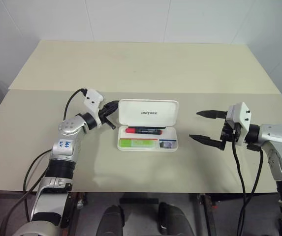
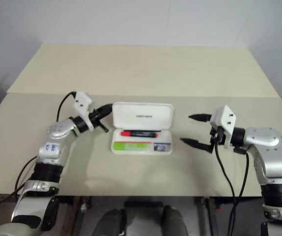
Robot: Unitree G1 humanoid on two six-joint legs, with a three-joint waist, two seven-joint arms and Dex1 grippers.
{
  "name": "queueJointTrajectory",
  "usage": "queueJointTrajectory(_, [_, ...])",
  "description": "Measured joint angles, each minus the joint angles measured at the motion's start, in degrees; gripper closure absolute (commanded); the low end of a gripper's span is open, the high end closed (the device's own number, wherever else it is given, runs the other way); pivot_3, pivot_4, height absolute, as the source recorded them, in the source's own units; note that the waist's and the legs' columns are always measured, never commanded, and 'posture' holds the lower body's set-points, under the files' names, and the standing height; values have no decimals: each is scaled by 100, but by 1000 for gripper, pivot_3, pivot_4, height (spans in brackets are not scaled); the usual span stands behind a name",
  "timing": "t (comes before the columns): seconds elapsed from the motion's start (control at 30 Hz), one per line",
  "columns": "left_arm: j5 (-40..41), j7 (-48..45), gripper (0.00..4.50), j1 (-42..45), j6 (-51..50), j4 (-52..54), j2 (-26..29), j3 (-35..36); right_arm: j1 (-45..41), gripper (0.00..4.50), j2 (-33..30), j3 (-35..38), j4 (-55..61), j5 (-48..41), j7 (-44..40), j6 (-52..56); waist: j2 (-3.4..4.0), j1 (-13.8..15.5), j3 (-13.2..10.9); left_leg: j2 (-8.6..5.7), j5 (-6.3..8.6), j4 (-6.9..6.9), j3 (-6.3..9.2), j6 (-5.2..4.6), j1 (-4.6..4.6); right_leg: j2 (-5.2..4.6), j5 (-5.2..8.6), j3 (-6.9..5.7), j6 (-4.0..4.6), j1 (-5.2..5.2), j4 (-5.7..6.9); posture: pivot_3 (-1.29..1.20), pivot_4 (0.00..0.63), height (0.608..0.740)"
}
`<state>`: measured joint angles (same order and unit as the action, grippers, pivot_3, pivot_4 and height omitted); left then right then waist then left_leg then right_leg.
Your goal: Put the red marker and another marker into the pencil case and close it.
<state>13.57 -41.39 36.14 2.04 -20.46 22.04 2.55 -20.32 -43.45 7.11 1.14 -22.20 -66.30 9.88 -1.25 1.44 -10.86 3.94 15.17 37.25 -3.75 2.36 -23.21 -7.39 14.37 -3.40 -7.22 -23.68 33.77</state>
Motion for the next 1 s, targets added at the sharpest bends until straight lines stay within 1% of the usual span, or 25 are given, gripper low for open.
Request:
queueJointTrajectory(0.1, [0,-455,4482,-49,718,-84,82,2,124,0,80,0,118,-5,85,4,0,3,0,0,0,-1,0,0,0,0,0,0,0,0,-1,0,150,740])
queueJointTrajectory(0.23, [-4,-923,4482,-66,1167,-232,185,-23,189,0,139,0,180,-7,196,8,0,11,0,0,1,6,0,-2,1,-1,0,0,0,1,-12,0,150,740])
queueJointTrajectory(0.47, [-149,-1449,4482,-64,1494,-331,338,-322,290,0,151,2,294,-57,302,12,0,7,0,0,1,7,0,-4,2,-1,0,0,0,0,-4,0,150,740])
queueJointTrajectory(0.7, [-383,-2113,4482,-93,1552,-223,422,-920,428,0,150,14,345,-99,363,16,0,6,0,0,2,6,0,-5,1,-1,-1,1,-1,0,1,0,150,740])
queueJointTrajectory(0.87, [-844,-2059,4482,-149,1523,-208,434,-1317,573,0,153,30,484,-134,500,17,0,10,0,0,17,12,1,-32,3,-1,0,2,-1,0,-2,0,150,740])
queueJointTrajectory(1.0, [-1060,-1866,4482,-66,1404,-166,430,-1451,697,0,171,48,715,-195,658,21,1,13,1,0,16,20,2,-35,13,-3,-2,2,2,10,3,0,150,740])
